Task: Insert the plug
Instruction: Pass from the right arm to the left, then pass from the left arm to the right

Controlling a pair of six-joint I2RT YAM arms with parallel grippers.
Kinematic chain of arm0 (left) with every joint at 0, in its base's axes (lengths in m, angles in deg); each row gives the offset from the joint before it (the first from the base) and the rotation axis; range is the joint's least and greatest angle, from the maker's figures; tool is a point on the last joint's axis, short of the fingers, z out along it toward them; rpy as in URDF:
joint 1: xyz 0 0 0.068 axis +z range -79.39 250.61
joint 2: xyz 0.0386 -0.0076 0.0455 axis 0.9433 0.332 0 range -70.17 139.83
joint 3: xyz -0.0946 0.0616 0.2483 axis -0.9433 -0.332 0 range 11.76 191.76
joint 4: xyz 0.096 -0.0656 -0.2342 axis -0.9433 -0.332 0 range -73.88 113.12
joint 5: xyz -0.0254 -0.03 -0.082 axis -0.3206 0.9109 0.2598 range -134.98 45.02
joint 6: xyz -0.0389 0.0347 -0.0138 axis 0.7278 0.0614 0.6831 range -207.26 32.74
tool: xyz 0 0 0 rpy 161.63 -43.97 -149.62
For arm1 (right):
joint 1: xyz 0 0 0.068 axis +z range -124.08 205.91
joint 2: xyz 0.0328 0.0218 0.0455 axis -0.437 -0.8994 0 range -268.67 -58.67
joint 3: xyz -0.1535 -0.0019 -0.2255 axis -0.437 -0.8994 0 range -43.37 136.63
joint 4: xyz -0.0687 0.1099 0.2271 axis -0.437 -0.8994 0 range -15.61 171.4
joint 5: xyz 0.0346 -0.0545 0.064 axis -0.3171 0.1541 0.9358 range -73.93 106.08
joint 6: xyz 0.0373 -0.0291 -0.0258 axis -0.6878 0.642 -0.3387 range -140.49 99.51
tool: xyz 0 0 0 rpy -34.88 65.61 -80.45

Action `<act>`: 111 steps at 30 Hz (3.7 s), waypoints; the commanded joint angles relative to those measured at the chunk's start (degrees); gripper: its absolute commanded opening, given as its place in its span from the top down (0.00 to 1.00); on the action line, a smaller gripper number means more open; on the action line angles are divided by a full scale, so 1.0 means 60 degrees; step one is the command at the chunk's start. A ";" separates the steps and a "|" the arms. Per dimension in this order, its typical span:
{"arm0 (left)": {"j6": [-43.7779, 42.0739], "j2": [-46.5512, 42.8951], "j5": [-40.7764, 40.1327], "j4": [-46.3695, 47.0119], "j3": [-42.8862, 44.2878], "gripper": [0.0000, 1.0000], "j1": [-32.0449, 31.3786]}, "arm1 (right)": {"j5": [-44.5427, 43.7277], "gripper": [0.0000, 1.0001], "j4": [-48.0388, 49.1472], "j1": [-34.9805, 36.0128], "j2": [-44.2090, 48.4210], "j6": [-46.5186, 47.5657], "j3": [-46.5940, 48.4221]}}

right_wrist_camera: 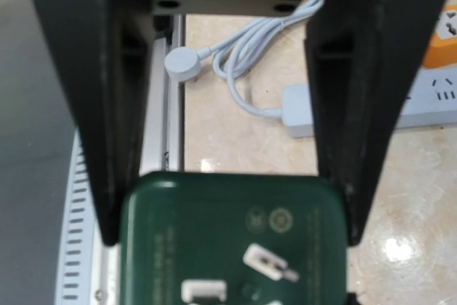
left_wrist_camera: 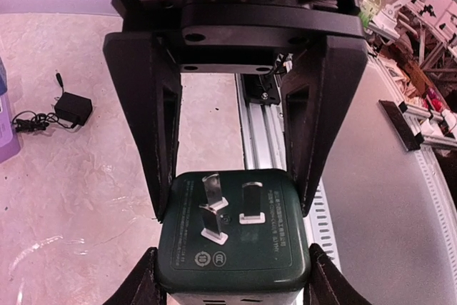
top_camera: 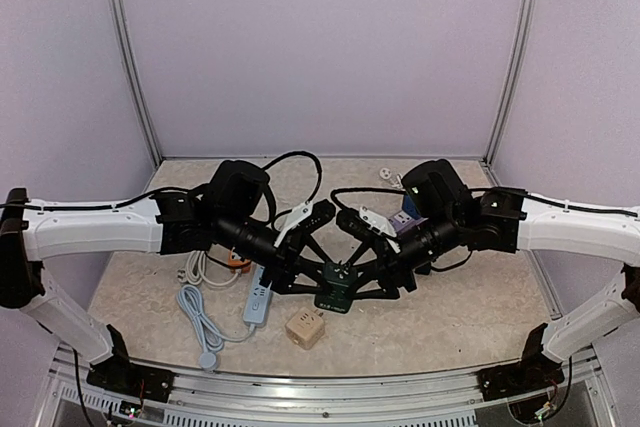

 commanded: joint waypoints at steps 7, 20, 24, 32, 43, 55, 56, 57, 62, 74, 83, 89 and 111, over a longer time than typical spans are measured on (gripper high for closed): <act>0.0229 0.0411 0.0028 0.0201 0.0333 0.89 -0.0038 | -0.0547 0.55 0.0061 0.0063 0.0215 0.0137 0.0193; 0.5646 0.0195 -0.1500 0.4515 -0.0656 1.00 0.1318 | -0.4790 0.00 0.3096 0.0074 0.3220 0.0021 -0.2171; 0.7697 0.0410 -0.1864 0.6230 -0.0934 1.00 0.1396 | -0.5884 0.00 0.3783 0.0065 0.3209 0.0298 -0.2562; 1.0007 0.0647 -0.3378 1.0075 -0.1817 1.00 0.1124 | -0.7519 0.00 0.6985 0.0077 0.2937 0.0599 -0.3856; 1.2961 0.3063 -0.4027 1.4539 -0.1685 1.00 0.0798 | -0.7429 0.03 1.0292 0.0173 0.1950 0.0966 -0.4616; 1.3455 0.4342 -0.4538 1.5183 -0.1104 1.00 0.0408 | -0.8377 0.02 1.0704 0.0804 0.1287 0.1630 -0.4497; 1.3438 0.4320 -0.4491 1.5187 -0.1071 1.00 0.0407 | -0.8412 0.01 1.0794 0.0820 0.1347 0.1606 -0.4572; 1.3449 0.4294 -0.4429 1.5187 -0.1019 1.00 0.0407 | -0.8420 0.01 1.0835 0.0825 0.1381 0.1597 -0.4614; 1.3538 0.4374 -0.4107 1.5180 -0.0740 1.00 0.0326 | -0.8566 0.03 1.0692 0.0822 0.1256 0.1710 -0.4530; 1.3567 0.4340 -0.3793 1.5189 -0.0568 1.00 0.0202 | -0.8826 0.17 1.0975 0.0811 0.1070 0.1817 -0.4679; 1.3561 0.4178 -0.3658 1.5191 -0.0482 1.00 0.0153 | -0.9157 0.14 1.1121 0.0825 0.0853 0.1919 -0.4703; 1.3632 0.4278 -0.3679 1.5192 -0.0487 1.00 0.0138 | -0.9348 0.23 1.1256 0.0823 0.0956 0.1914 -0.4769; 1.4156 0.4474 -0.3985 1.5187 -0.1585 0.17 0.0613 | -0.8919 1.00 0.8056 0.0839 0.2805 0.0543 -0.4314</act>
